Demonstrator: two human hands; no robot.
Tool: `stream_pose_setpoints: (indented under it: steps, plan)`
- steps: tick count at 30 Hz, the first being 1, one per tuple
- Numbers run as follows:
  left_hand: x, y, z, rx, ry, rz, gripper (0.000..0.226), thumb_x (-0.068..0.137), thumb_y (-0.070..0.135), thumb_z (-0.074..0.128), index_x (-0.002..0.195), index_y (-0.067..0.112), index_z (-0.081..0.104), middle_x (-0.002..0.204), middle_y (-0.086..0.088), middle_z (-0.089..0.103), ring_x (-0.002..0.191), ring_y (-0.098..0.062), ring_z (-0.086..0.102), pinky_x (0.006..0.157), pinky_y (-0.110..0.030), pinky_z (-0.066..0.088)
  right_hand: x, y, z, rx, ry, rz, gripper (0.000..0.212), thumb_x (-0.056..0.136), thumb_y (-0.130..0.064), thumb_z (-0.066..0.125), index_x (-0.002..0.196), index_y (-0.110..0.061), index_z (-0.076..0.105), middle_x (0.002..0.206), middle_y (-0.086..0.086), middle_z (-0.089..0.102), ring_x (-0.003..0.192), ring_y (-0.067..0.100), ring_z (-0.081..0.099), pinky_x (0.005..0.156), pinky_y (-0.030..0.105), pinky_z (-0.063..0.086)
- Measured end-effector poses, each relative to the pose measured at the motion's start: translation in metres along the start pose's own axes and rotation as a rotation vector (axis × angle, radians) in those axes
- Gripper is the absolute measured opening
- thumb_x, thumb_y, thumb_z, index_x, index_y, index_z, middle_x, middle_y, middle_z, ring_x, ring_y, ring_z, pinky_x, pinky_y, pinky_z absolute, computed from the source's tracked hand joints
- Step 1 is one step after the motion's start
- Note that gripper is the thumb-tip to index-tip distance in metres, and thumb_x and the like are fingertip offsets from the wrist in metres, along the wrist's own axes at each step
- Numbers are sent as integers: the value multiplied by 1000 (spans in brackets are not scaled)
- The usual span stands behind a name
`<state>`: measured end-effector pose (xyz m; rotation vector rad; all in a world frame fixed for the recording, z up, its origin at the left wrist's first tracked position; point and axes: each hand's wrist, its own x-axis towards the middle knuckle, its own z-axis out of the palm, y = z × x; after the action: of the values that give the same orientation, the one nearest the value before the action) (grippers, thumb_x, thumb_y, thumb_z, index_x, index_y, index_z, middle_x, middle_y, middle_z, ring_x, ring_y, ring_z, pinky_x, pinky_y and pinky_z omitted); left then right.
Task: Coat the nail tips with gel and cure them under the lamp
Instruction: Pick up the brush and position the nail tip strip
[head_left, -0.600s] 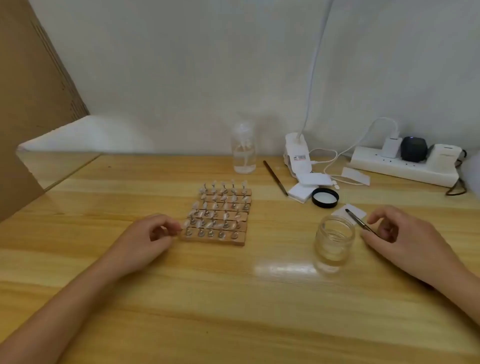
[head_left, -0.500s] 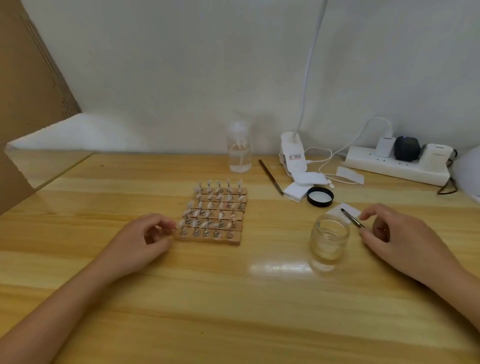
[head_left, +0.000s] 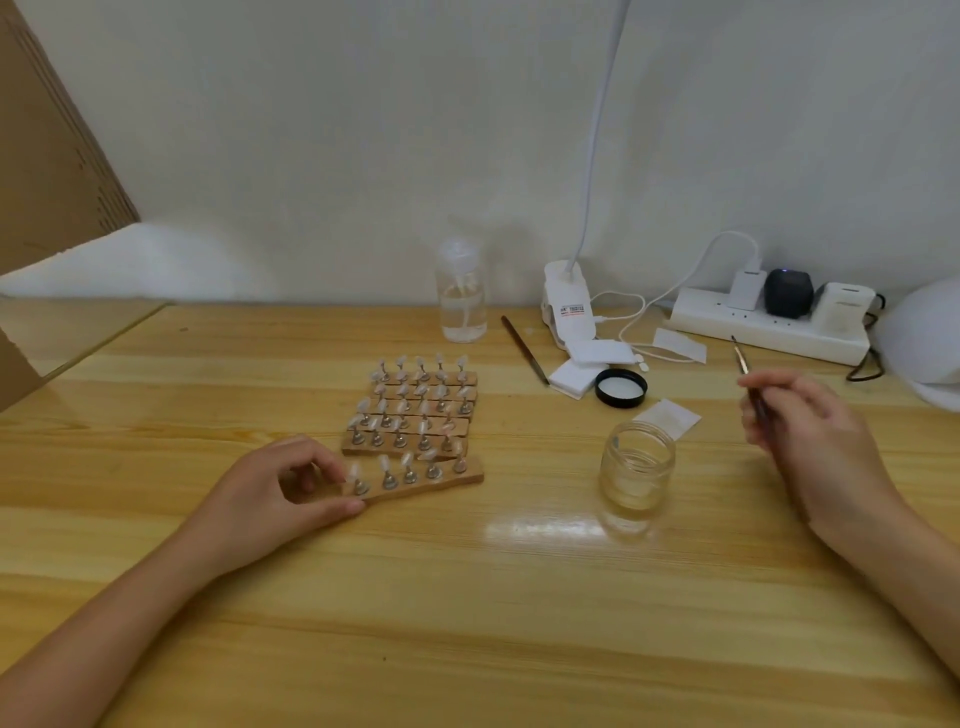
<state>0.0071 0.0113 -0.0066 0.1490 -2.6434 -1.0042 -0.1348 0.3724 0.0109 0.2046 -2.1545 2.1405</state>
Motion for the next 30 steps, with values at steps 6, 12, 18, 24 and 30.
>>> stream_pose_setpoints:
  steps: [6,12,18,24,30]
  plan:
    - [-3,15,9,-111,-91,54,17,55,31,74,66,26,63,86,16,66,69,-4,54,64,-8,40,-1,-5,1,519,-134,145,15,89,-12,50,98,-22,58,90,-6,73,85,5,68,71,16,54]
    - [-2,30,28,-144,-154,117,16,58,37,73,72,34,64,91,15,65,74,-6,57,66,-12,44,-13,-1,14,89,-131,-181,23,73,-37,57,88,-21,50,81,-7,73,72,11,68,62,15,51]
    - [9,55,59,-141,-222,212,15,66,32,76,68,39,63,88,20,62,76,-4,55,67,-13,44,-14,7,11,-235,-192,-425,19,94,-40,34,92,-28,49,87,-11,72,73,5,67,66,14,48]
    - [18,73,76,-163,-339,337,13,69,34,74,79,33,66,91,20,61,78,-6,56,68,-13,45,-14,8,-1,-495,-380,-505,45,65,-57,69,90,-30,45,104,-19,63,93,-4,60,78,12,46]
    - [22,88,91,-201,-364,364,21,68,37,74,76,52,61,87,13,62,76,-10,56,67,-18,48,-6,19,2,-489,-394,-432,51,57,-43,74,93,-37,38,112,-23,54,93,-6,59,78,7,44]
